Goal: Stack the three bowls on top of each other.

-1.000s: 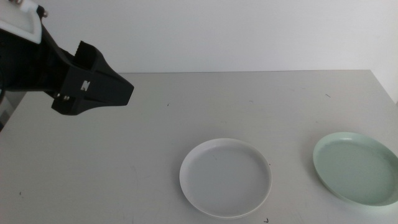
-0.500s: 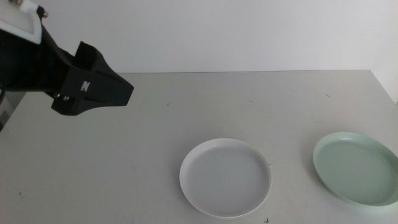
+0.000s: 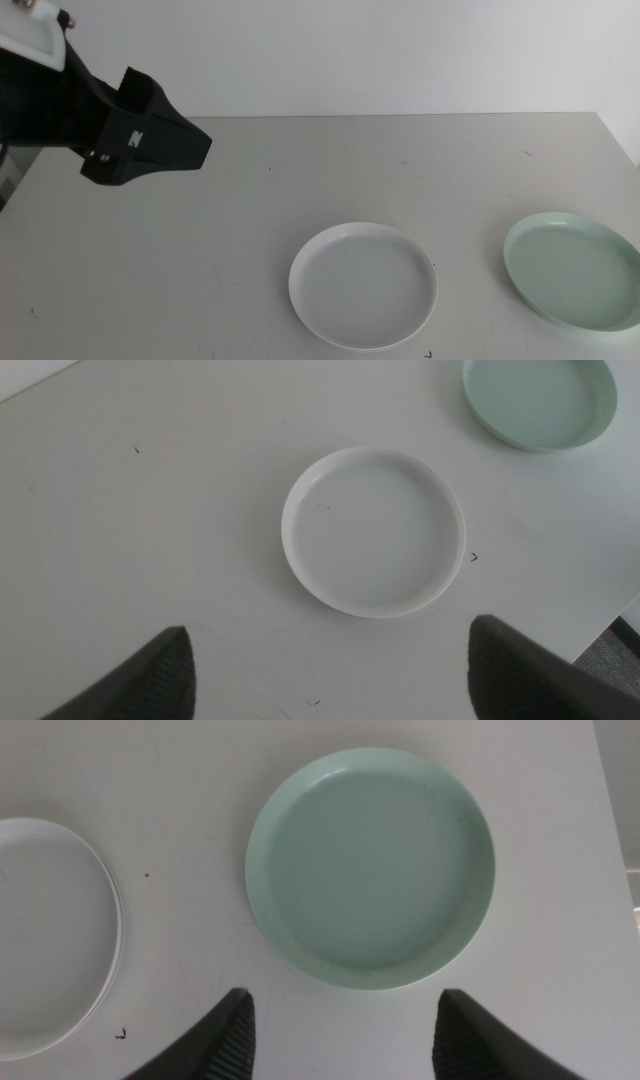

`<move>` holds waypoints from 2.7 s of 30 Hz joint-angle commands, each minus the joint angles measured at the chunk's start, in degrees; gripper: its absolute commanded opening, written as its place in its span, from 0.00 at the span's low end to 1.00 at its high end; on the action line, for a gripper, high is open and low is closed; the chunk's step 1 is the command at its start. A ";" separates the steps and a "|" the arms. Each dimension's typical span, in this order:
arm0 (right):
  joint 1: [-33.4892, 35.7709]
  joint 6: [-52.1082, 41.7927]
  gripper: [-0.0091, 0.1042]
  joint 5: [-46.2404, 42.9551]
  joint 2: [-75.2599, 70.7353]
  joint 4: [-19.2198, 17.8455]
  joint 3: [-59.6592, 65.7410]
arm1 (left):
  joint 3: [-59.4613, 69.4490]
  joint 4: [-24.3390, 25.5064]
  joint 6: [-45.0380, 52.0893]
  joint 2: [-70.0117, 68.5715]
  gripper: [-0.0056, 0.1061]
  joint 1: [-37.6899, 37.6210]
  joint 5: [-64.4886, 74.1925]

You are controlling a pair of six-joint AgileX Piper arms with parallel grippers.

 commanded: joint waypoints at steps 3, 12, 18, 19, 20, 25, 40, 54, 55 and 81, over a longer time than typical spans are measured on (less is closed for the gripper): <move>-0.44 0.03 0.48 -2.99 2.75 -0.71 -1.88 | -1.67 -1.14 0.00 -0.85 0.99 -0.24 -2.67; -1.43 0.03 0.48 -6.79 10.89 -0.31 -2.58 | -1.67 -1.08 0.00 -0.85 0.99 -0.24 -2.67; -10.03 0.04 0.48 -6.58 15.56 5.07 -3.68 | -1.67 -0.66 0.00 -0.85 0.99 -0.24 -2.67; -11.86 0.04 0.48 -6.64 16.22 5.71 -3.68 | -1.67 -0.66 0.00 -0.85 0.99 -0.24 -2.67; -13.29 -0.02 0.48 -6.96 16.76 6.04 -3.68 | -1.67 -0.66 0.00 -0.85 0.99 -0.24 -2.67; -21.36 -2.77 0.48 -9.21 21.96 6.12 -3.68 | -1.67 -0.66 0.00 -0.85 0.99 -0.24 -2.67; -25.52 -9.16 0.46 -22.34 37.81 9.03 -3.68 | -1.67 -0.66 0.00 -0.85 0.99 -0.24 -2.67; -24.79 -21.64 0.36 -22.80 41.57 19.05 -3.68 | -1.67 -0.66 0.00 -0.85 0.99 -0.24 -2.67; -24.79 -21.64 0.36 -22.66 41.83 18.97 -3.68 | -1.67 -0.66 0.00 -0.85 0.99 -0.24 -2.67; -24.09 -25.58 0.07 -15.67 34.12 31.76 -3.62 | -1.67 -0.69 0.00 -0.85 0.99 -0.24 -2.60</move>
